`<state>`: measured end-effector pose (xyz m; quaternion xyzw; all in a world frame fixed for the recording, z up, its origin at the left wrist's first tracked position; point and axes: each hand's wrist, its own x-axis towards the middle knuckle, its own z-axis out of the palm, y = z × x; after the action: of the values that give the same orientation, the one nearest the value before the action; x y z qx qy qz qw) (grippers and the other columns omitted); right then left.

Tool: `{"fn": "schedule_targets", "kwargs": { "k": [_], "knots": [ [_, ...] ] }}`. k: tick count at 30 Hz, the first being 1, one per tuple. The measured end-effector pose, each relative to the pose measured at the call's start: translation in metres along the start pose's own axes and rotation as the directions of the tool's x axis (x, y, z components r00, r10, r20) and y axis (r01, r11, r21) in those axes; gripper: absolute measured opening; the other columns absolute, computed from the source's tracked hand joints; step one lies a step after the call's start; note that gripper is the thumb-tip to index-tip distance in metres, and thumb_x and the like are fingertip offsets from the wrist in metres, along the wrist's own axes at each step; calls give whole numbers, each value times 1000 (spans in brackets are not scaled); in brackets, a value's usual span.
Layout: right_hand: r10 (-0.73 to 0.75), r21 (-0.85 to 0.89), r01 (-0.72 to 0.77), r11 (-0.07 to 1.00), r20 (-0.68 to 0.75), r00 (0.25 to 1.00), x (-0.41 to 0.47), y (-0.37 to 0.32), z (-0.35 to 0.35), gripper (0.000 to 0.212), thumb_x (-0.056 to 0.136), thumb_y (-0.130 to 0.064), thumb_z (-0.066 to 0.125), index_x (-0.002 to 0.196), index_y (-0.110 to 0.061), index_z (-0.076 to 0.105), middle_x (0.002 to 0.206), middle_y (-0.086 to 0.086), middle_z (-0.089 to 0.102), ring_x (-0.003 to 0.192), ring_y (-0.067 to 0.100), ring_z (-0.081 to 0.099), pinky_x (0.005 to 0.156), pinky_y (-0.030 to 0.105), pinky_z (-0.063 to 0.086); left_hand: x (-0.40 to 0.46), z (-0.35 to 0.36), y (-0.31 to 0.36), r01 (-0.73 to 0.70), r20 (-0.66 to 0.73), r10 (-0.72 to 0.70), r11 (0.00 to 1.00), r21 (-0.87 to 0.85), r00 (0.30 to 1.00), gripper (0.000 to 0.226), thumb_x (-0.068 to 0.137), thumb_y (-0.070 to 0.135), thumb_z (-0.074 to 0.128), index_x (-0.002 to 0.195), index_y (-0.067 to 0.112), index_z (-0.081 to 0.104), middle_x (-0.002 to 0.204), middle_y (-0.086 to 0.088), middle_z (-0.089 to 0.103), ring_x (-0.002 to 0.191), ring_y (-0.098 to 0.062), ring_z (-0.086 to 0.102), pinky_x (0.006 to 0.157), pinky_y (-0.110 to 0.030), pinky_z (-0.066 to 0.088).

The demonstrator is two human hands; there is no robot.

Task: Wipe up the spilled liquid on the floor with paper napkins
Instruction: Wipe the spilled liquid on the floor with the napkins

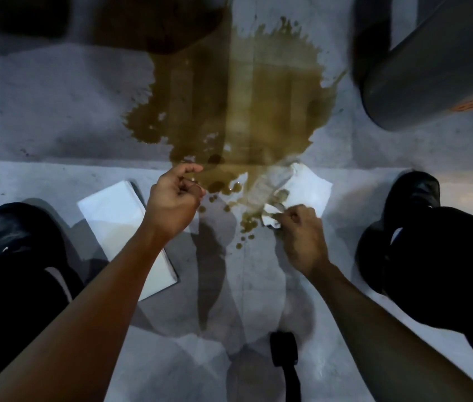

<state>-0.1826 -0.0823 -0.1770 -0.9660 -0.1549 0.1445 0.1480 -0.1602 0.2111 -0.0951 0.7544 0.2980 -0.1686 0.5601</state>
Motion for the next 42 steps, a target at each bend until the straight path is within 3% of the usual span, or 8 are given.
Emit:
{"fn": "schedule_targets", "kwargs": {
  "k": [7,14,18,23,26,29,37,42],
  "knots": [
    [516,374,-468,801,-34,856,-25,-78,19,27,97,-11,57,120,-11,71,111,14,55,96,31,57,90,35,47,-5,2,0,34,9,-34,999,-9,999,32,98,7,60,118,31,66,99,-2,75,89,-15,74,92,-36,60],
    [530,527,-445,724,-11,848,33,-148,24,13,94,-15,64,102,-8,73,96,11,67,89,25,60,83,29,44,-3,-14,1,44,-12,-45,998,-44,999,34,99,3,55,124,25,64,94,-8,76,88,-20,74,80,-23,58],
    [586,698,-523,489,180,790,64,-146,7,22,89,-22,67,106,-32,77,103,4,77,93,18,71,91,36,58,-2,-17,3,64,-34,-66,996,-62,997,33,102,5,54,125,26,62,97,-4,75,87,-11,72,65,-7,49],
    [402,346,-416,841,115,908,40,-114,-31,52,85,-35,71,135,-28,57,129,12,52,117,33,55,95,39,52,-4,-18,0,55,-63,-60,995,-78,996,32,102,2,52,121,24,64,97,-8,75,77,-6,72,75,-18,57],
    [563,147,-610,778,268,782,22,-112,-35,88,78,-68,70,148,-33,31,147,17,29,131,42,35,99,45,45,-5,-18,-3,43,-72,-47,998,-52,996,29,102,2,52,119,23,65,104,-11,73,74,-8,71,69,-13,56],
    [582,163,-622,766,235,778,38,-137,-13,89,75,-74,67,140,-21,40,143,22,41,130,44,38,108,48,36,-6,-16,-7,11,-70,-12,1000,-15,997,29,101,1,53,112,25,66,105,-14,73,87,-25,70,79,-29,61],
    [275,135,-294,946,139,951,104,-200,3,65,89,0,61,146,-24,39,141,21,44,125,40,48,94,44,51,-1,-32,-23,35,-121,-36,999,-12,992,30,99,1,54,118,19,68,98,-11,76,83,-17,72,85,-30,61],
    [-36,-28,41,999,165,986,116,-186,-5,63,88,-4,62,147,-13,42,139,14,56,127,36,46,101,44,47,4,-41,-27,72,-174,-89,992,-100,981,34,97,0,53,112,27,67,92,-12,76,87,-29,73,86,-45,62]
  ]
}}
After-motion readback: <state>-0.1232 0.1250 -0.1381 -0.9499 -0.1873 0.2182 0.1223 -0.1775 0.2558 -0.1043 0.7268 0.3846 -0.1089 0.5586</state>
